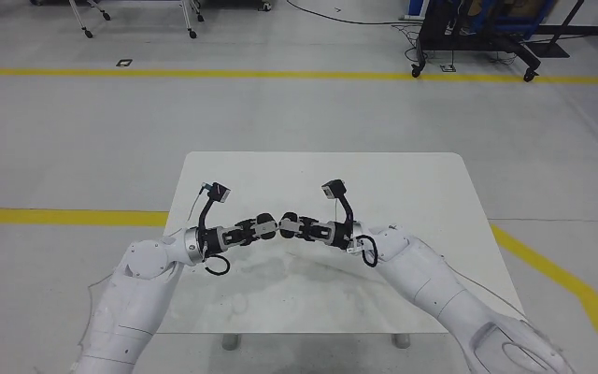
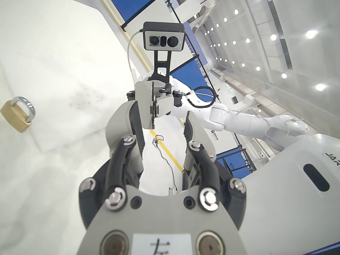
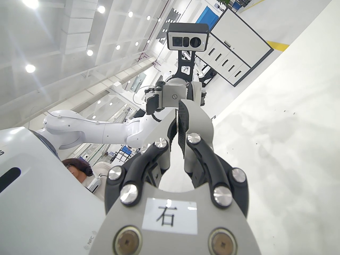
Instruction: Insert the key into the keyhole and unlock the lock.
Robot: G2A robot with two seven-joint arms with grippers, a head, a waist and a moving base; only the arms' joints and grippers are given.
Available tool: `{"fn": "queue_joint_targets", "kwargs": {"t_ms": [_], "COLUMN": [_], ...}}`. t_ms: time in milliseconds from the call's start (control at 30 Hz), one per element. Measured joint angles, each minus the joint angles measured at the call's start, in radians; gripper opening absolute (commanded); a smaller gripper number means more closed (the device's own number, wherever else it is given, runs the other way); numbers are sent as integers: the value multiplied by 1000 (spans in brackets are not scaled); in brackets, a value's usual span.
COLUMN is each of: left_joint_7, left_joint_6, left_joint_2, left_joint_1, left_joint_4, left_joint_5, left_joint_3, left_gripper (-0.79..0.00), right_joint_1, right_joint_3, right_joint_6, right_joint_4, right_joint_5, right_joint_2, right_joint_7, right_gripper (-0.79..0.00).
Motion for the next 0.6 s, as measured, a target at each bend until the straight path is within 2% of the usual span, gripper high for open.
{"fn": "queue_joint_targets", "kwargs": {"t_ms": [133, 200, 400, 467, 600], "left_joint_7": [15, 22, 36, 38, 43], "left_joint_6": [3, 2, -3, -4, -8], "left_joint_2": [1, 2, 4, 4, 7], "left_joint_1": [-3, -3, -3, -3, -1], "left_joint_4": [-3, -1, -2, -2, 1], "left_joint_5": [17, 26, 38, 37, 35], "left_joint_3": [10, 17, 34, 37, 40], "left_gripper": [-542, -576, -585, -613, -730], "right_joint_1": [7, 10, 13, 13, 13], "right_joint_3": [-3, -3, 3, 6, 13], "right_joint_6": [-7, -12, -23, -25, -31], "right_joint_4": [18, 26, 49, 56, 67], "right_joint_5": [15, 19, 33, 37, 44], "right_joint_2": [-9, -13, -22, -23, -27], "right_joint_7": [18, 26, 39, 42, 52], "right_gripper": [-785, -785, -785, -785, -785]}}
